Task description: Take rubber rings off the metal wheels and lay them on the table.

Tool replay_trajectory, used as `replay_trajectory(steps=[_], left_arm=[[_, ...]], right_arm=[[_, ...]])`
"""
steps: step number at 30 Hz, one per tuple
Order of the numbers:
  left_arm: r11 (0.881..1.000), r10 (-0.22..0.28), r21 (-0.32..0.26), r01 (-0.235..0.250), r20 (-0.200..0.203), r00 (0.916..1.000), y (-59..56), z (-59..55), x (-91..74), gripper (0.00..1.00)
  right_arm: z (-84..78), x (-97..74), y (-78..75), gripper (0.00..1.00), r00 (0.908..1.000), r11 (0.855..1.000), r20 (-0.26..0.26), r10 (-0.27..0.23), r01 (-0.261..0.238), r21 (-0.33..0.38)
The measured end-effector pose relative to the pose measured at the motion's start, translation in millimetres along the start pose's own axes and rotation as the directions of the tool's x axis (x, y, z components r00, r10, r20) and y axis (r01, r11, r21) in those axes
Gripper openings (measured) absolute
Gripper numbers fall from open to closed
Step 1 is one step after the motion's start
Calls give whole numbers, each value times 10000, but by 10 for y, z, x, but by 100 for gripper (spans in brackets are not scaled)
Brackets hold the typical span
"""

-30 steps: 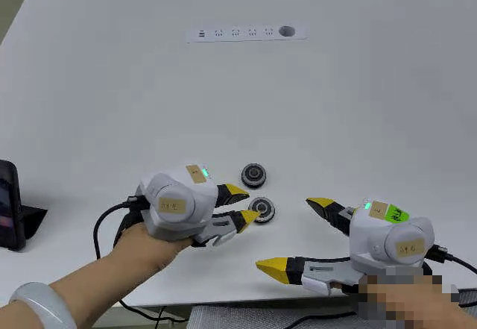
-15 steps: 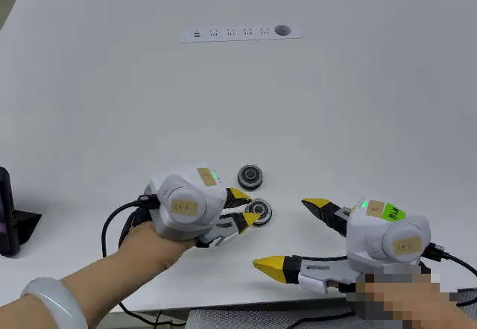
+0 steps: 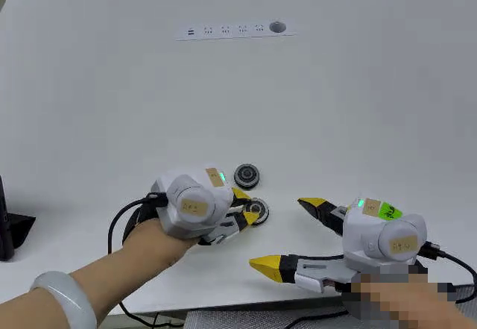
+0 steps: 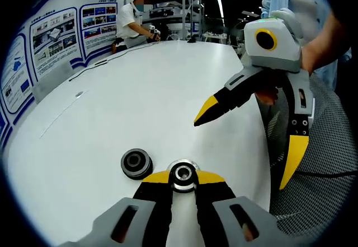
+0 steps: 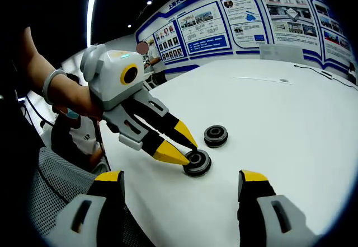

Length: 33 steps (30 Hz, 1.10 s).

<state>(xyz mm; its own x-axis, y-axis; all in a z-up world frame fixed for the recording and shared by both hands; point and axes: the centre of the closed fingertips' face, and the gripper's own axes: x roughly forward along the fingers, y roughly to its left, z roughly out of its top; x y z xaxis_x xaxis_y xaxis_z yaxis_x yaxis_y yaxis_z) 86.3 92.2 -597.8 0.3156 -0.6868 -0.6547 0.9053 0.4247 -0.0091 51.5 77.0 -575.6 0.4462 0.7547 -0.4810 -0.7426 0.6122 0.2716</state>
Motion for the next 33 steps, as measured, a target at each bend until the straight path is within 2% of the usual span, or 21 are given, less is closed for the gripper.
replay_trajectory(steps=[8,15,19,29,33], left_arm=[[9998,-67,178,70,-208,9998,5,-39,32,16],[9993,-154,351,160,-193,9997,-5,-1,61,16],[9987,-289,417,301,-298,9991,-23,-12,62,15],[9982,-388,457,400,-262,9989,-18,-12,59,14],[9979,-394,504,407,-276,9988,-17,-13,62,13]], right_arm=[[9,7,-25,84,10000,10000,41,-31,31,51],[8,13,-32,84,10000,9999,53,-46,45,92],[10,19,-39,84,10000,9999,64,-60,59,127],[3,46,-46,84,10000,9998,54,-19,18,195],[22,59,-60,83,9999,9987,144,-32,24,502]])
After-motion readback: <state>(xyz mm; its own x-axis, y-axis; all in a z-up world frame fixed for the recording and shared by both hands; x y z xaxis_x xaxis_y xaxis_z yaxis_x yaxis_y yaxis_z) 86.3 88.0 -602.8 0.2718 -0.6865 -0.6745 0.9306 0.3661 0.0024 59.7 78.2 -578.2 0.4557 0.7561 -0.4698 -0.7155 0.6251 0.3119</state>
